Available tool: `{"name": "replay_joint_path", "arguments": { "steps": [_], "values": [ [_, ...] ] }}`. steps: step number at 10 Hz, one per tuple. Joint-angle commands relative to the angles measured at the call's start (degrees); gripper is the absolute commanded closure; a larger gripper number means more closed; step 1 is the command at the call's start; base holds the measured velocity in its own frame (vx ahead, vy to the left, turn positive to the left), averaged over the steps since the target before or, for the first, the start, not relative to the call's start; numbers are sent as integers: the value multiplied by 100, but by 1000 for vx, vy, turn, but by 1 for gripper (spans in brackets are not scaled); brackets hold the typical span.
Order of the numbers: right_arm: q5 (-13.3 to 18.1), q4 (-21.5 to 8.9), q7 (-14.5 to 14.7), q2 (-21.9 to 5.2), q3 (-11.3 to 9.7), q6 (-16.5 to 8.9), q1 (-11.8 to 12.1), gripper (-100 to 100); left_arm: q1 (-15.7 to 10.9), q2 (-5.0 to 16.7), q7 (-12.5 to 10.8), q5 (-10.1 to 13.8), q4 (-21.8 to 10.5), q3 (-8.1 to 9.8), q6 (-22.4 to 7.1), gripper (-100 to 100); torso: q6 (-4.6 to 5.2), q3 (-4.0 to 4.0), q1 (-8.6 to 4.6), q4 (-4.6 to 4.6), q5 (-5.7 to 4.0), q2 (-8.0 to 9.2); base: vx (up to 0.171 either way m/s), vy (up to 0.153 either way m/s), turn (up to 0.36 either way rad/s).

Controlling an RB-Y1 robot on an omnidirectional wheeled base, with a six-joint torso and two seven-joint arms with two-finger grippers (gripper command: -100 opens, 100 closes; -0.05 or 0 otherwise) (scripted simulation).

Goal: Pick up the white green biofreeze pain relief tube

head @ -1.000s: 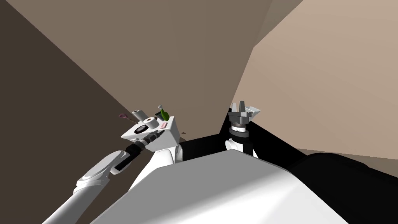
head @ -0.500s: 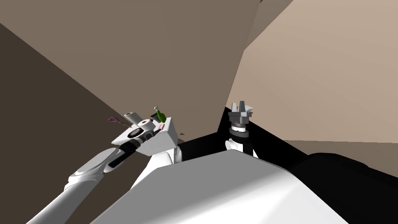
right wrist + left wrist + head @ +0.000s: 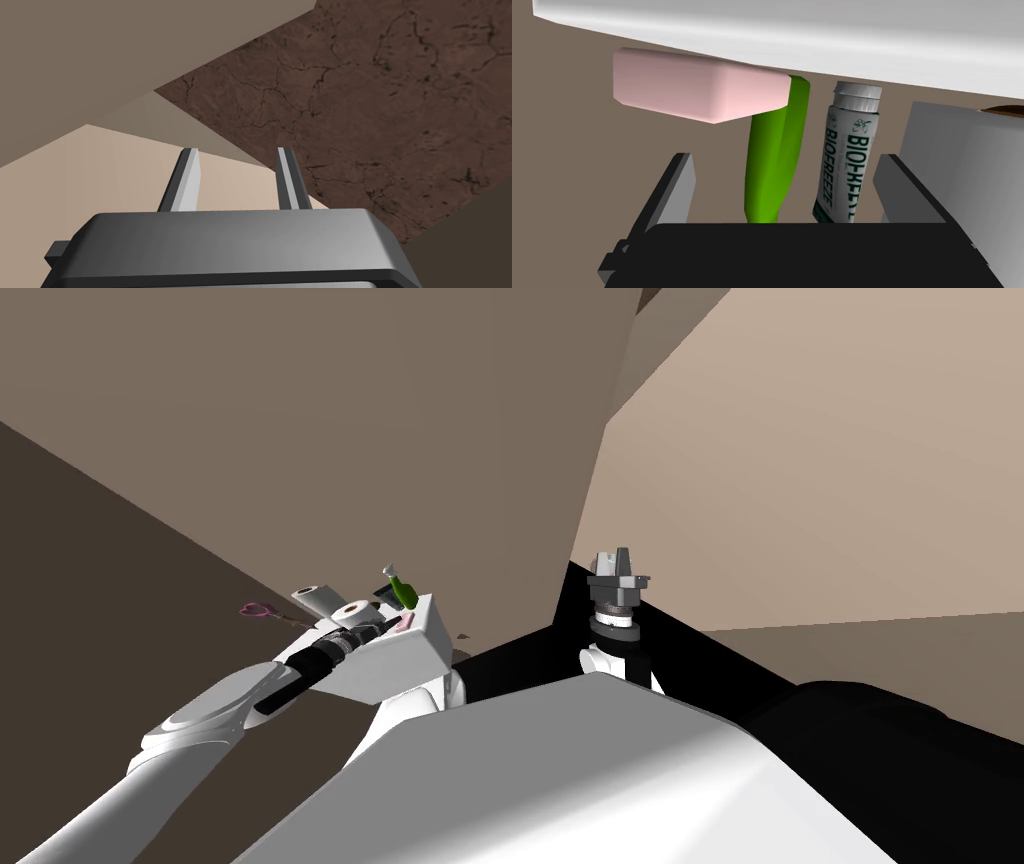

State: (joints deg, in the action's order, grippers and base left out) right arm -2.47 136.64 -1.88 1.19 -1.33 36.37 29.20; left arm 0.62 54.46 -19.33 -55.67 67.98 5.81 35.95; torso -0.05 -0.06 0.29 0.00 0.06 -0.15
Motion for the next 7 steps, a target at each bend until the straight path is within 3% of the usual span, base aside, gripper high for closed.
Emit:
{"name": "replay_joint_path", "arguments": {
  "steps": [1, 2, 7],
  "values": [
    [0, 0, 0, 0, 0, 0, 0, 0, -178, 136, -119, -103, -265, 51, 53, -100, 0, 0, 0, 0, 0, 0, -3, 41, -183],
    [0, 0, 0, 0, 0, 0, 0, 0, -178, 136, -119, -103, -265, 51, 53, -100, -1, -1, 4, 1, 0, -2, -2, 29, -80],
    [0, 0, 0, 0, 1, 0, 1, 0, -606, 521, -384, -385, -861, 193, 193, -100, -3, -9, 7, -3, 2, -15, 21, 36, -156]
  ]
}}
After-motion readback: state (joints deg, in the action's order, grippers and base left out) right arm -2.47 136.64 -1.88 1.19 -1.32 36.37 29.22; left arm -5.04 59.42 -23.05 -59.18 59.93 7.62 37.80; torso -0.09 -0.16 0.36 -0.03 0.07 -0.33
